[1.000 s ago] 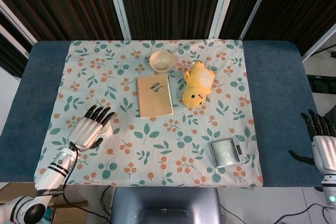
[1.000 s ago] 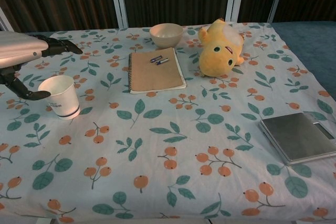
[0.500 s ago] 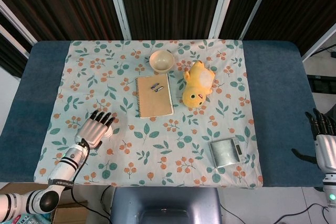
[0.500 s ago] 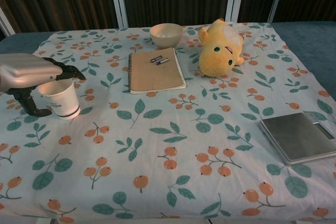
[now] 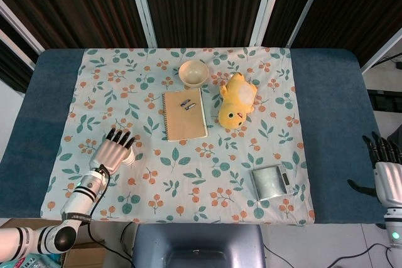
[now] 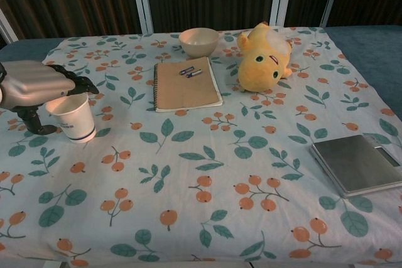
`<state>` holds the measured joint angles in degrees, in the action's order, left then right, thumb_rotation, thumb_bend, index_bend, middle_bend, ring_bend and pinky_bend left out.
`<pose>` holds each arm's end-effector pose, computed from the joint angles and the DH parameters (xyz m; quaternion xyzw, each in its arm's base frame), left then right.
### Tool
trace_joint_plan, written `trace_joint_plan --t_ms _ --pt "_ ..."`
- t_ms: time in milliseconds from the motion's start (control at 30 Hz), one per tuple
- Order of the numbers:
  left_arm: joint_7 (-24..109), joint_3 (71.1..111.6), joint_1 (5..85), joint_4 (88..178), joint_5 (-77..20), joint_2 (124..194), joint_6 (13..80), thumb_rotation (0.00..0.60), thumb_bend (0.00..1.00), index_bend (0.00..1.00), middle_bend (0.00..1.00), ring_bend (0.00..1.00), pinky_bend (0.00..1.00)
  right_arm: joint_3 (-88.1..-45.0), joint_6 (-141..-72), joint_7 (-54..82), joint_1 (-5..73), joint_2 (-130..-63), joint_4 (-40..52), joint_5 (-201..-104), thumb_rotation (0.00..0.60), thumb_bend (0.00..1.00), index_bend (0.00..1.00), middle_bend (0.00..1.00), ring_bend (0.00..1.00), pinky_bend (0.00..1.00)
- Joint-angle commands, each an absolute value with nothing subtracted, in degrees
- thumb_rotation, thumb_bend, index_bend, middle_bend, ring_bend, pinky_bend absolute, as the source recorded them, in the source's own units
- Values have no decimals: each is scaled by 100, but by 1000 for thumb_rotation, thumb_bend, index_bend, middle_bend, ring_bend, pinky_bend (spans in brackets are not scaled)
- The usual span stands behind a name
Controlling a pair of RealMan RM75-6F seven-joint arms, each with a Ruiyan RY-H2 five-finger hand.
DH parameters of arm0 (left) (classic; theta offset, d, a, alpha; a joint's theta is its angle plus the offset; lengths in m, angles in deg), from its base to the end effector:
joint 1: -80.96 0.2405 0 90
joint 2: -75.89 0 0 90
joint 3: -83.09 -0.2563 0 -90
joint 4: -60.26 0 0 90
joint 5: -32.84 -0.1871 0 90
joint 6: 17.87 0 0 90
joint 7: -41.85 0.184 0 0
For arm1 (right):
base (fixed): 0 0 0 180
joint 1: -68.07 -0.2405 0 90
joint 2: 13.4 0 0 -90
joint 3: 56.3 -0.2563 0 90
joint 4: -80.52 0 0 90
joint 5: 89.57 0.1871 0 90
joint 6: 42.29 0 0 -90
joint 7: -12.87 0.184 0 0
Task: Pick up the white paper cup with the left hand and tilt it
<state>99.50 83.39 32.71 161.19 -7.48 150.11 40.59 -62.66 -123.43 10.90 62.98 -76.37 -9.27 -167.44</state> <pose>-0.1825 0.3593 0.0385 -0.8222 -0.2361 -0.1168 0.5046 -0.3322 -0.2309 0.2016 0.5649 -0.3922 0.3404 0.6413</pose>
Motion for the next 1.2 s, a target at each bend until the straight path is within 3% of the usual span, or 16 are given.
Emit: trace_joint_plan --t_ms 33,400,567,867,1033,1200 --pt "9951 8298 3248 16100 -750 15045 4103 600 347 57 70 0 0 -6264 -12323 1103 6297 -7632 -928 -16731 600 107 0 0 0 0" --pt "9716 8223 3270 15929 -1101 15162 4295 600 376 317 263 0 0 -6243 -12196 1111 6290 -7595 -942 -16653 600 107 0 0 0 0" --pt "9501 8240 3297 15870 -1250 15178 4293 600 378 354 321 32 0 -6233 -12151 1079 6279 -7579 -973 -16638 600 107 0 0 0 0" --pt "8182 8595 3444 15899 -1747 15082 4037 600 380 341 329 59 0 -6222 -12026 1103 6246 -7537 -988 -16592 600 108 0 0 0 0" --pt "5921 8983 3805 15551 -2566 15192 3739 600 375 342 310 53 0 -6210 -11935 1185 6225 -7511 -981 -16574 600 108 0 0 0 0" --pt "3106 9313 4178 14434 -3194 15753 3432 600 359 331 312 17 0 -6190 -11872 1299 6217 -7450 -1011 -16587 600 109 0 0 0 0"
